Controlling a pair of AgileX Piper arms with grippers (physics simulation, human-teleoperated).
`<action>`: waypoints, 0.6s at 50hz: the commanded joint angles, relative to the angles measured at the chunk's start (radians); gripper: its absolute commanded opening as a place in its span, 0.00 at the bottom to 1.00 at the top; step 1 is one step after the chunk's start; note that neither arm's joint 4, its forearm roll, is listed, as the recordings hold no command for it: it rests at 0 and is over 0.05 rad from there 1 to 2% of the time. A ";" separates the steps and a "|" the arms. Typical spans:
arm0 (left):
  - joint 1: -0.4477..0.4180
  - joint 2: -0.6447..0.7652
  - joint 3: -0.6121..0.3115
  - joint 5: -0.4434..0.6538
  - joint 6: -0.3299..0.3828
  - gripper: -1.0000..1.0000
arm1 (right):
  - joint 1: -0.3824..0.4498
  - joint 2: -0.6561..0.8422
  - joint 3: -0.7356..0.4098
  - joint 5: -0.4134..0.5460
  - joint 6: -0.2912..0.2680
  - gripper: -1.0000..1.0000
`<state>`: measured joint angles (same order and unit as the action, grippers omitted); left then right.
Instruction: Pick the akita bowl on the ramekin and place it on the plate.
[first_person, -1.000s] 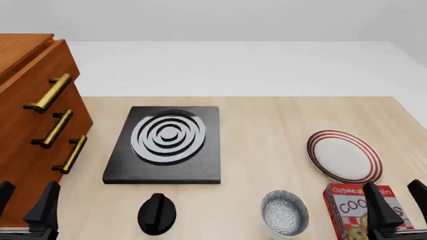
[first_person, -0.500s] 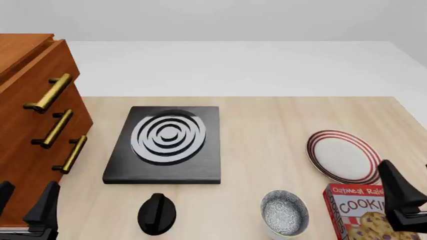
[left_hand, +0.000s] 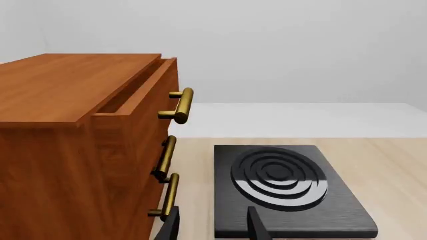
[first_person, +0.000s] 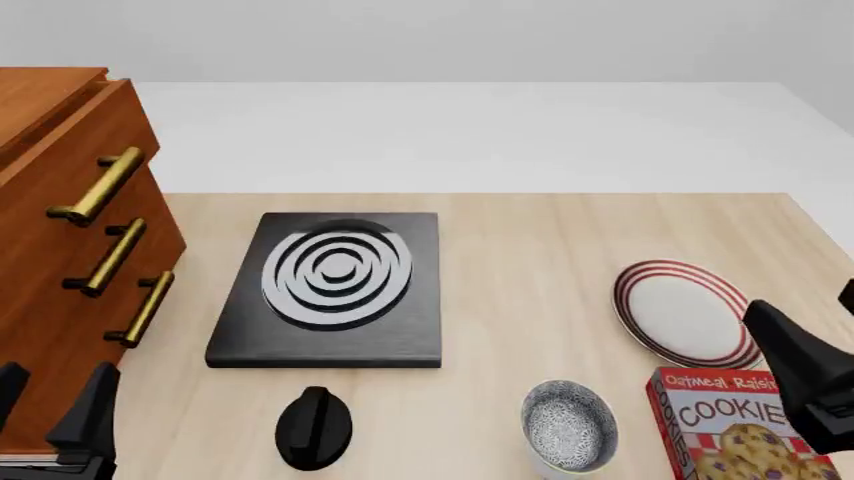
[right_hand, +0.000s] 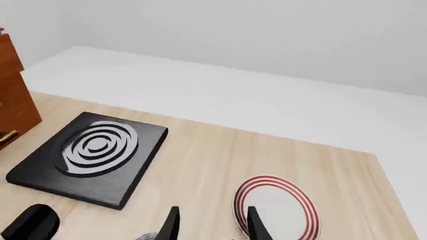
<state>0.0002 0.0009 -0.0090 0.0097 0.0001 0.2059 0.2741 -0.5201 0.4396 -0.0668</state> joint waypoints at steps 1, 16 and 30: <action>0.000 0.000 0.000 0.000 0.000 1.00 | 0.079 0.062 -0.073 0.162 -0.070 1.00; 0.000 0.000 0.000 0.000 0.000 1.00 | 0.174 0.154 -0.033 0.227 -0.137 1.00; 0.000 0.000 0.000 0.000 0.000 1.00 | 0.194 0.233 -0.051 0.291 -0.218 1.00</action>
<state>0.0003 0.0008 -0.0090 0.0097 0.0000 0.3639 0.4450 -0.5543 0.6857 -0.2569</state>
